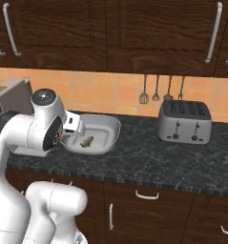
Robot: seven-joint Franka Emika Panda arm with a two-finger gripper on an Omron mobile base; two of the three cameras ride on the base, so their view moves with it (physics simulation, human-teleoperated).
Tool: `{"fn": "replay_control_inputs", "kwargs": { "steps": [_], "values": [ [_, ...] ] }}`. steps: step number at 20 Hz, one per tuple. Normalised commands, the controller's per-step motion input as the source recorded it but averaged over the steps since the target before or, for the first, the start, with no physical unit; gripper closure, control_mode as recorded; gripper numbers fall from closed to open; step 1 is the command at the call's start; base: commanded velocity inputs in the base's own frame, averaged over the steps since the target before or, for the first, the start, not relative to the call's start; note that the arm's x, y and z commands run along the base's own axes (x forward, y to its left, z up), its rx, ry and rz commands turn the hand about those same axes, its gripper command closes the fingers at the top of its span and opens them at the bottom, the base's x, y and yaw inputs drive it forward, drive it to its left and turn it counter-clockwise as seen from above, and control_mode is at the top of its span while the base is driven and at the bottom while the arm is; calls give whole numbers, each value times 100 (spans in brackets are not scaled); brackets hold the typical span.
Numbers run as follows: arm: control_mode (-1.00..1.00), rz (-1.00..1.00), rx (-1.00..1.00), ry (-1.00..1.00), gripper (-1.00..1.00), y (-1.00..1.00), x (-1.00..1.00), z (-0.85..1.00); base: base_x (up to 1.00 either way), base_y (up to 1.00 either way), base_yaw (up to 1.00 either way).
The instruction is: Place one potato and one fish in each tupperware on the nearby counter, to pack two identical lunches.
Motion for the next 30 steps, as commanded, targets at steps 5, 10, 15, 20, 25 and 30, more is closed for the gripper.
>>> {"fn": "replay_control_inputs", "kwargs": {
  "steps": [5,10,15,20,25,30],
  "values": [
    [-100,-7,1,2,100,5,100,-57,0,0,0],
    [-100,0,0,-16,100,22,100,-47,0,0,0],
    [-100,0,-2,-7,100,17,100,-35,0,0,0],
    [-100,-3,0,8,100,0,75,-20,0,0,0],
    [-100,-1,0,1,100,0,63,-16,0,0,0],
    [-100,0,0,-1,-100,4,39,-32,0,0,0]
  ]
}}
